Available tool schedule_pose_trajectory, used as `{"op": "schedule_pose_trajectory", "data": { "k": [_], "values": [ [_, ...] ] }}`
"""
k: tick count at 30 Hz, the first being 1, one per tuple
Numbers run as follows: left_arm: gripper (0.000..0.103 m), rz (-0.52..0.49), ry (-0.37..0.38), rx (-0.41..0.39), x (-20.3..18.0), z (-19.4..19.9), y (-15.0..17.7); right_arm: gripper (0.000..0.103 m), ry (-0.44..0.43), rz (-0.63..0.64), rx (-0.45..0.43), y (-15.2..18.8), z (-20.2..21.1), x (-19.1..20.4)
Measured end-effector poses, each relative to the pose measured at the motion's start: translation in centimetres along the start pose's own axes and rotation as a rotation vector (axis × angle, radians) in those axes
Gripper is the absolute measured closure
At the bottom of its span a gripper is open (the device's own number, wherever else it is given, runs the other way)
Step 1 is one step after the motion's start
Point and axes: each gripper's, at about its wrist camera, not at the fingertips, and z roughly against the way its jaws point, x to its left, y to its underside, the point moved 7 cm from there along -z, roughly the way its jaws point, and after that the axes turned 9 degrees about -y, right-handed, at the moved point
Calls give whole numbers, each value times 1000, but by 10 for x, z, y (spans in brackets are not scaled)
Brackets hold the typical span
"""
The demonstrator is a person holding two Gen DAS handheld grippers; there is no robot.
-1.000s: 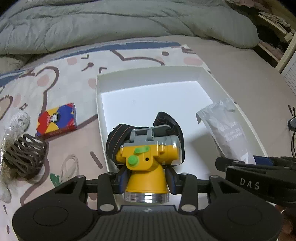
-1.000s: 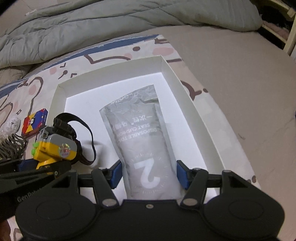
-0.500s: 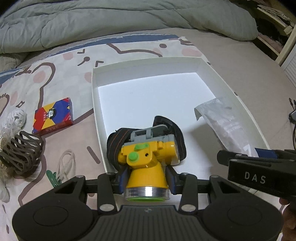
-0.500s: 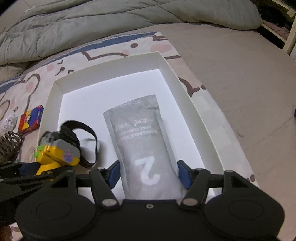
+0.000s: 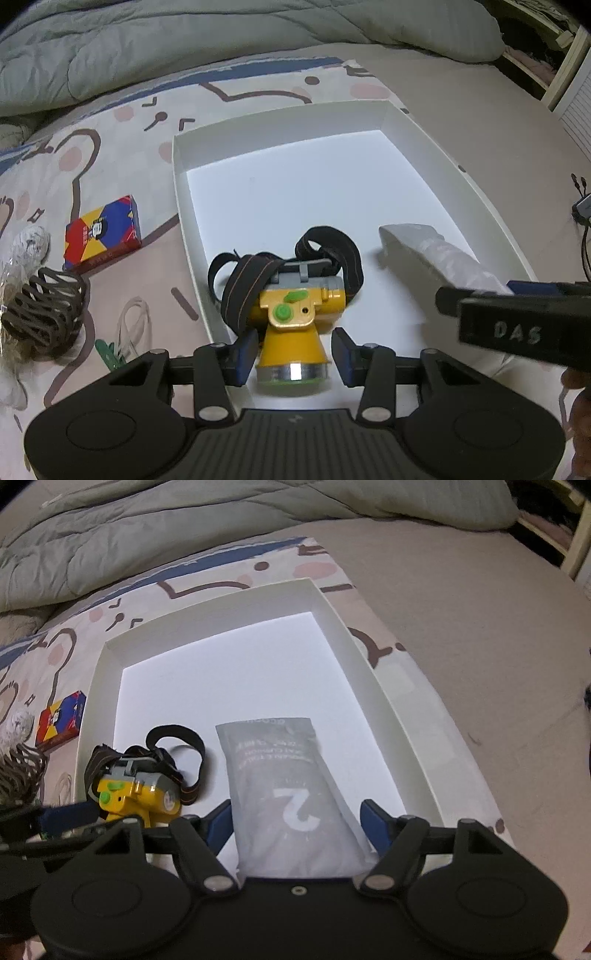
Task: Organize objects
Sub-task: 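Lower headlamp and pouch into the tray and open both grippers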
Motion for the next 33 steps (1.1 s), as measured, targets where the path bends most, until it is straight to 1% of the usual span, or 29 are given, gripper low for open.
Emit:
{"op": "schedule_pose_trajectory", "data": {
  "k": [1,3,5,6,7,11,20,22,24,27,30,33],
  "values": [
    [53,4,6,6,1,1,1,29,-4,-9,-3,0,2,-1],
    [43,21,25,11,3,5,1,26,-15,-18,-13,-1,8,-1],
    [40,26,38,7,4,9,0,20,-36,-24,-30,-1,15,1],
    [40,24,37,2,5,11,0,16,-50,-24,-36,-2,19,2],
    [40,24,33,-2,5,13,0,15,-58,-22,-43,-2,22,4],
    [40,20,38,-7,6,19,1,15,-47,-7,-56,-2,29,8],
    [40,15,45,-36,13,37,2,15,-41,-27,-65,-1,43,8],
    [36,13,34,-46,17,41,2,14,-42,-25,-78,-1,49,8],
    [27,13,21,-59,23,45,1,12,-40,-19,-93,0,56,7],
    [18,15,-7,-79,32,51,2,7,-31,1,-119,1,66,8],
    [12,22,-27,-88,41,54,2,5,-18,28,-140,4,74,10],
    [7,23,-46,-97,47,57,4,2,-5,44,-140,7,79,11]
  ]
}}
